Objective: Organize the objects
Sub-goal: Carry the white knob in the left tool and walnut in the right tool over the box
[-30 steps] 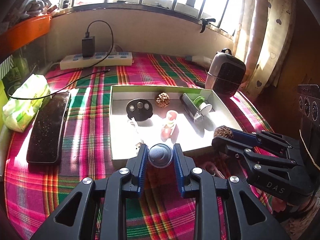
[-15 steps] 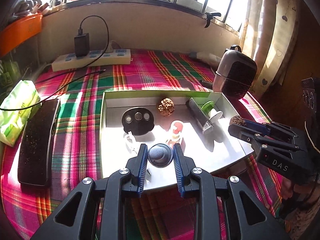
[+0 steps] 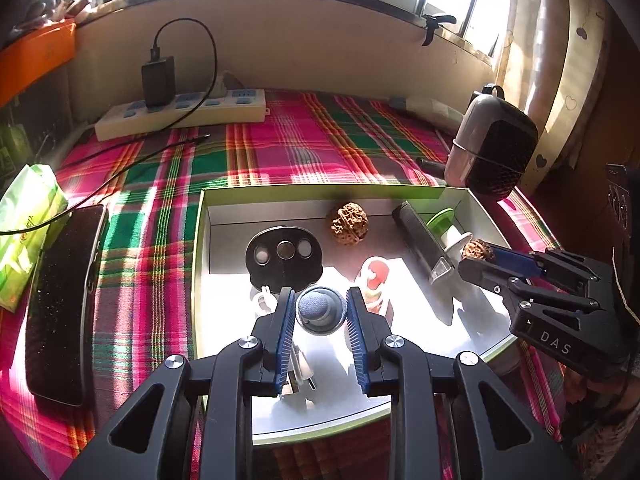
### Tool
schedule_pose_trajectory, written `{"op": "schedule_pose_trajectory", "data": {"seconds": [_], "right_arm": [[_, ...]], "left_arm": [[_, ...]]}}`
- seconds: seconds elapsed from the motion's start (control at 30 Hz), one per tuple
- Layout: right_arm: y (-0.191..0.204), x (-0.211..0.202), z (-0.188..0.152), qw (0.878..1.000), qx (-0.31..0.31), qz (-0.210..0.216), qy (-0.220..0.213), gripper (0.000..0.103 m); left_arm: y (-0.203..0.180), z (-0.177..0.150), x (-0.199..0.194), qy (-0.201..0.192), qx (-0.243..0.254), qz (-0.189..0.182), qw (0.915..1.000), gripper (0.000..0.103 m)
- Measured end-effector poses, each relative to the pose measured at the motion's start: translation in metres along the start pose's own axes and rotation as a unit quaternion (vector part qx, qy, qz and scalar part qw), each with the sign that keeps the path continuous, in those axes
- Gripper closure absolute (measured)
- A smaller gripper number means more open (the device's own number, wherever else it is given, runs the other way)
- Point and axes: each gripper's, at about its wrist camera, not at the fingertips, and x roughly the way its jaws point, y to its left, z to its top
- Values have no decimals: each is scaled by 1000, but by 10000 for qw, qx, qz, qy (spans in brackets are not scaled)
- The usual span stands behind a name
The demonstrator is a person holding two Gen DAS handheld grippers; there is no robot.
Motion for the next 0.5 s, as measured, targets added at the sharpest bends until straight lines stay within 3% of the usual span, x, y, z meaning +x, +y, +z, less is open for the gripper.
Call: {"op": "schedule_pose_trajectory", "data": {"seconds": [0.5], "right_arm": [[1, 10, 2, 9999, -142, -80, 47, 73]], "left_arm": [[1, 10, 15, 17, 191, 250, 9995, 79]]}}
